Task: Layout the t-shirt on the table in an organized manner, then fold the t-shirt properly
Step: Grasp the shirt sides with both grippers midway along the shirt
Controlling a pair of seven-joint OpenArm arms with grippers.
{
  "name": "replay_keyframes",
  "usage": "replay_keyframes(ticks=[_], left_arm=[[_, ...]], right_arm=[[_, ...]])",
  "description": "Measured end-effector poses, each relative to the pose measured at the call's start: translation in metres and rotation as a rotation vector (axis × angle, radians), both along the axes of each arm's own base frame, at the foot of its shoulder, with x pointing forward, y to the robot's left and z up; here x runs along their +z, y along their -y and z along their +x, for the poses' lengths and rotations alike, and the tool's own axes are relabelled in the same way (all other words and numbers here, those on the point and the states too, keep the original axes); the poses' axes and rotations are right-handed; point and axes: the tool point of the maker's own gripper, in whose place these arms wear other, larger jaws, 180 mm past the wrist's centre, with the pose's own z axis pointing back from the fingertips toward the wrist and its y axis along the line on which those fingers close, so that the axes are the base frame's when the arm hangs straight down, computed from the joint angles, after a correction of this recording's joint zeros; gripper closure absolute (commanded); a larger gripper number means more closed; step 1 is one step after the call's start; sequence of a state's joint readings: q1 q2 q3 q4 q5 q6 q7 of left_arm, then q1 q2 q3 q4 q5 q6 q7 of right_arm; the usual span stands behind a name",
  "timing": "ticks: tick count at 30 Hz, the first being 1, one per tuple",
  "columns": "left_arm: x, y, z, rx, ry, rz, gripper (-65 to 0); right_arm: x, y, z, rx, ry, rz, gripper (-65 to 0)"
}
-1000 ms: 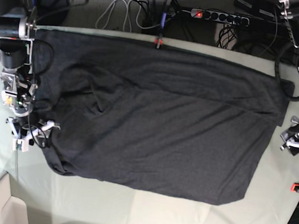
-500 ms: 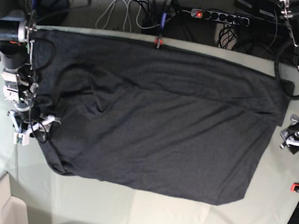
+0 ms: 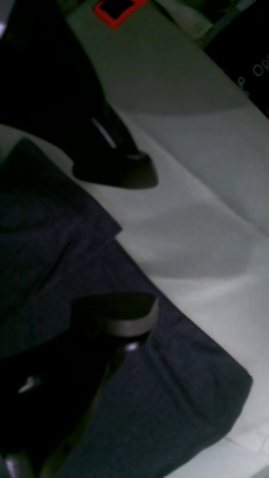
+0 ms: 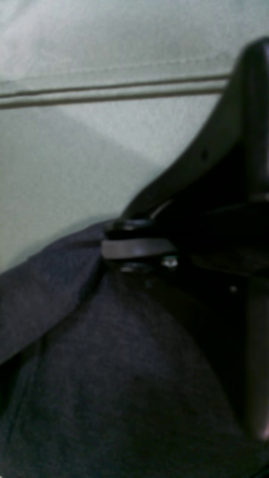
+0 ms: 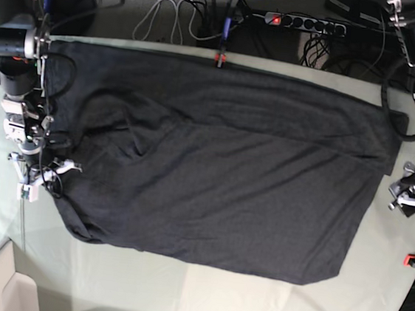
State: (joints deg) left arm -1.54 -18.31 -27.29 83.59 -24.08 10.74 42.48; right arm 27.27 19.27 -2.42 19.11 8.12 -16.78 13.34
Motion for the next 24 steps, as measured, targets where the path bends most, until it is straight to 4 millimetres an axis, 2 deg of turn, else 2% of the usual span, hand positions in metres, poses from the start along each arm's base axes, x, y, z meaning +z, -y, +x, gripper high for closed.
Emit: replay_keyframes(ticks=[2, 4, 11, 15, 20, 24], left_arm=[[0.007, -0.002, 0.012, 0.006, 0.026, -0.004, -41.8], [0.005, -0.005, 0.022, 0.019, 0.030, -0.021, -41.9], [-0.028, -0.017, 0.044, 0.097, -0.048, -0.127, -41.9], [-0.040, -0.026, 0.055, 0.139, -0.019, -0.110, -41.9], [-0.063, -0.010, 0.069, 0.027, -0.057, 0.042, -41.9], [-0.067, 0.002, 0.089, -0.073, -0.048, 0.177, -41.9]], right_arm=[[0.002, -0.001, 0.001, 0.007, 0.012, -0.007, 0.0], [0.007, -0.002, 0.003, 0.025, 0.046, -0.027, 0.0], [0.016, -0.008, -0.002, 0.084, 0.127, -0.079, 0.0], [0.024, -0.017, -0.006, 0.121, 0.170, -0.091, 0.0], [0.029, -0.021, -0.003, 0.127, 0.193, -0.089, 0.0], [0.022, -0.021, -0.010, 0.128, 0.171, -0.088, 0.0]])
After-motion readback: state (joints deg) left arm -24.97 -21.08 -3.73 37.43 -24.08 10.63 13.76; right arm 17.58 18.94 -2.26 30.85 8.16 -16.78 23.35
